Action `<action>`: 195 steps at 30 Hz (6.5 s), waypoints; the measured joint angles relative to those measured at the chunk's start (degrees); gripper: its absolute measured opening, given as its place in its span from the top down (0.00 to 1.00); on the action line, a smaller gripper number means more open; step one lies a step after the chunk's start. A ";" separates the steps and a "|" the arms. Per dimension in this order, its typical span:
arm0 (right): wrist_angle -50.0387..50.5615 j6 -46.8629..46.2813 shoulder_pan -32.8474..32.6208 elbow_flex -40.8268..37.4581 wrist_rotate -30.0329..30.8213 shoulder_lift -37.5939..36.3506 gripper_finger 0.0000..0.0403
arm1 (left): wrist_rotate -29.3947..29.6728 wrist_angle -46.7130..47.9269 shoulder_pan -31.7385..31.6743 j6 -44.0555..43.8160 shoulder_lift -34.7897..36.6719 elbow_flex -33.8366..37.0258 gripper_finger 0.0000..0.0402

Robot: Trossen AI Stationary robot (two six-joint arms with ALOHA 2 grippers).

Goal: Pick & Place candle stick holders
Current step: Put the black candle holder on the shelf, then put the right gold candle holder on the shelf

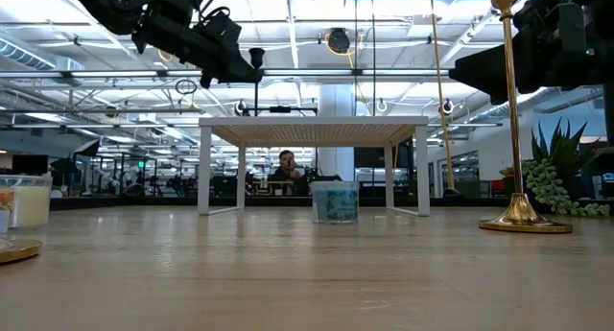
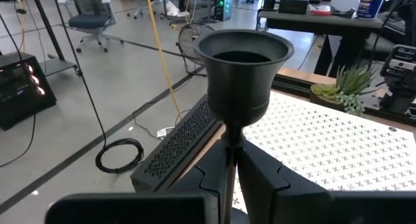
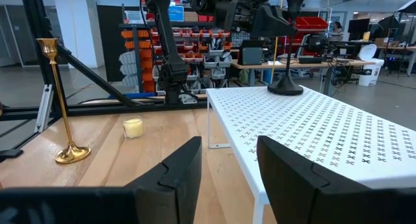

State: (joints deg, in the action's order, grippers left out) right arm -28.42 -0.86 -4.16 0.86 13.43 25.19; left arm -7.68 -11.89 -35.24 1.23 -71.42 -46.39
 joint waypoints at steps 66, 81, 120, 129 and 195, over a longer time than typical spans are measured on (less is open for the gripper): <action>-0.01 -0.42 -0.07 0.01 -0.26 0.02 0.64 | -13.67 48.47 16.71 14.12 20.07 0.04 0.52; 1.83 -2.83 -0.07 0.02 -25.68 0.80 0.64 | -12.81 48.83 33.23 14.08 19.30 0.04 0.52; -15.06 -1.45 -10.20 3.93 -22.08 24.43 0.83 | -12.66 44.73 37.00 13.31 19.32 0.04 0.52; -16.08 -3.26 -10.14 3.85 -13.67 24.37 0.93 | -12.66 44.73 37.00 13.31 19.32 0.04 0.52; 18.13 -0.24 34.18 53.24 -10.51 44.09 0.97 | -9.71 44.70 37.00 13.29 19.32 0.04 0.52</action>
State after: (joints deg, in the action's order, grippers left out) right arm -10.30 -1.10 30.02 54.11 2.92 69.28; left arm -17.39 32.82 1.76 14.52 -52.10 -46.35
